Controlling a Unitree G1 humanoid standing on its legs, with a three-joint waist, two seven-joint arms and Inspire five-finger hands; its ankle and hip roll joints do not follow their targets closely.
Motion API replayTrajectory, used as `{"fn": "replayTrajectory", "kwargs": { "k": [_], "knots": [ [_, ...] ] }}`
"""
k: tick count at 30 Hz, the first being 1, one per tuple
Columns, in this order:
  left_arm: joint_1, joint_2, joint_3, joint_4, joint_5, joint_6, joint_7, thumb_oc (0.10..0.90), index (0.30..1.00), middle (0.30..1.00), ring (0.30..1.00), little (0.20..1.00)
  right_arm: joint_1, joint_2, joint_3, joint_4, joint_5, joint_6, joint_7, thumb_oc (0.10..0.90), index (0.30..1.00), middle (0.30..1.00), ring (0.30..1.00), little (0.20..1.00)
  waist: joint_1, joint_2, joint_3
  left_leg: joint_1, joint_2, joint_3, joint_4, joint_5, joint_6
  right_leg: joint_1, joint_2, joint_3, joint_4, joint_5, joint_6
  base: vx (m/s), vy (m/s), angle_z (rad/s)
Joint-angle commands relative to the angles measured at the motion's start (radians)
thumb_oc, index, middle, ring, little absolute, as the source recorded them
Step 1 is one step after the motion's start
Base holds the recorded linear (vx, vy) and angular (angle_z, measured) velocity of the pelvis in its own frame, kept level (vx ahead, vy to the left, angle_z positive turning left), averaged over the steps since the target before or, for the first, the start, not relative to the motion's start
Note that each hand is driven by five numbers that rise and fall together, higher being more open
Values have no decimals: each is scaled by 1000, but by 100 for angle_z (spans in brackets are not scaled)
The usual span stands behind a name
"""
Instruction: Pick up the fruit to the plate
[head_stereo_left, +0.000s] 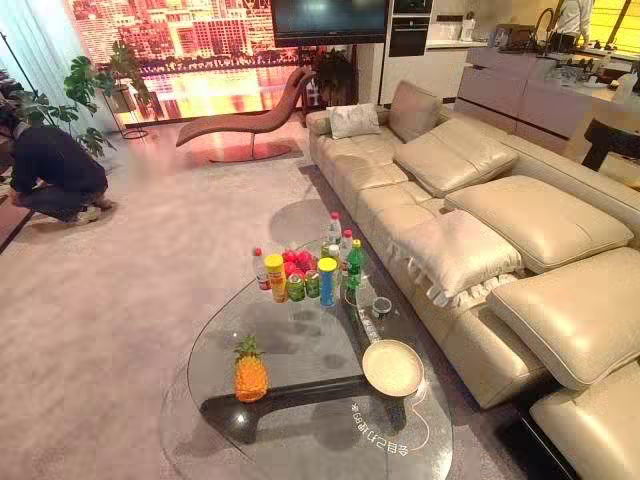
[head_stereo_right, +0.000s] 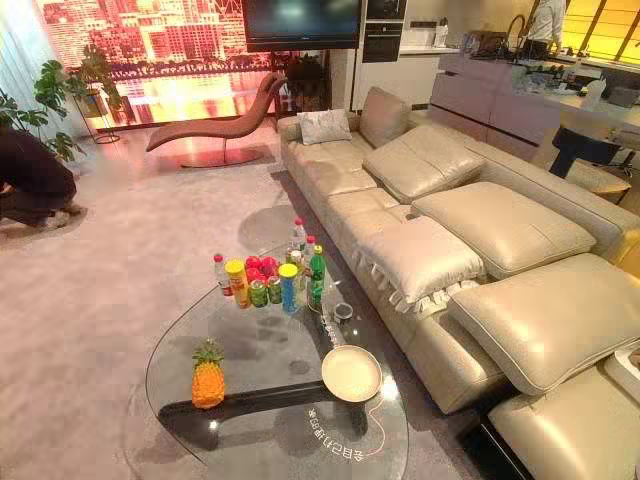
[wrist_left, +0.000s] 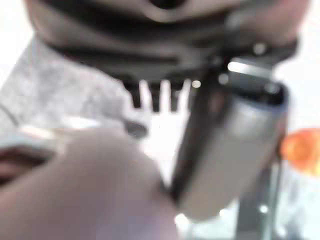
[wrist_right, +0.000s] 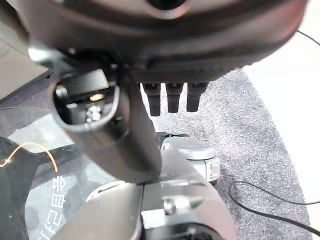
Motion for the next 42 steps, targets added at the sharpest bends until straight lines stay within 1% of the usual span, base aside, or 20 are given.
{"fn": "replayTrajectory", "kwargs": {
  "k": [1,6,19,24,28,32,33,34,35,40,42],
  "knots": [
    [-67,-29,25,46,-23,6,-20,800,900,900,900,900,-76,58,10,64,-33,-2,22,800,900,900,900,900,2,-8,61,-9,-114,-29,7,-67,63,17,52,-14,7,-36,-10,87,24,32],
    [-66,-28,25,44,-19,-10,-42,800,900,900,900,900,-75,57,11,56,-27,4,23,800,900,900,900,900,3,-10,63,-9,-114,-29,7,-67,63,17,51,-15,7,-36,-11,0,0,0],
    [-71,-20,30,46,-6,-10,-3,800,900,900,900,900,-81,57,14,52,-25,16,16,800,900,900,900,900,1,-11,66,-9,-113,-27,7,-65,63,16,54,-12,8,-36,-12,0,0,0],
    [-77,-17,30,47,2,-29,23,800,900,900,900,900,-84,55,12,55,-26,18,2,800,900,900,900,900,1,-12,70,-12,-111,-24,7,-63,63,12,54,-10,7,-34,-12,0,0,0],
    [-76,-14,41,42,19,-80,94,800,900,900,900,900,-84,53,12,54,-27,14,-15,800,900,900,900,900,3,-13,78,-14,-111,-22,7,-62,63,9,53,-10,9,-34,-12,0,0,0],
    [-78,-5,52,31,34,-142,194,800,900,900,900,900,-86,46,12,51,-20,14,-31,800,900,900,900,900,4,-14,94,-18,-109,-18,7,-58,63,0,53,-9,13,-33,-12,0,0,0],
    [-78,-4,53,29,34,-146,200,800,900,900,900,900,-86,45,12,50,-19,14,-32,800,900,900,900,900,4,-14,95,-19,-109,-18,7,-57,63,0,53,-9,13,-33,-12,0,0,0],
    [-88,7,61,19,62,-183,258,800,900,900,900,900,-91,38,14,45,-15,17,-41,800,900,900,900,900,4,-13,108,-25,-107,-15,7,-52,62,-11,53,-8,18,-33,-13,0,0,0],
    [-93,10,61,14,68,-204,282,800,900,900,900,900,-93,35,17,43,-13,18,-42,800,900,900,900,900,3,-13,114,-28,-105,-14,7,-50,63,-15,53,-7,20,-33,-13,0,0,0],
    [-127,27,63,-7,73,-259,398,800,900,900,900,900,-98,17,30,38,-9,15,-45,800,900,900,900,900,0,-11,143,-51,-104,-11,19,-46,64,-41,53,0,32,-34,-16,0,0,0],
    [-135,30,63,-13,73,-273,420,800,900,900,900,900,-97,13,33,36,-10,14,-45,800,900,900,900,900,-2,-10,149,-57,-106,-13,23,-46,66,-47,54,3,33,-33,-18,0,0,0]
  ]
}}
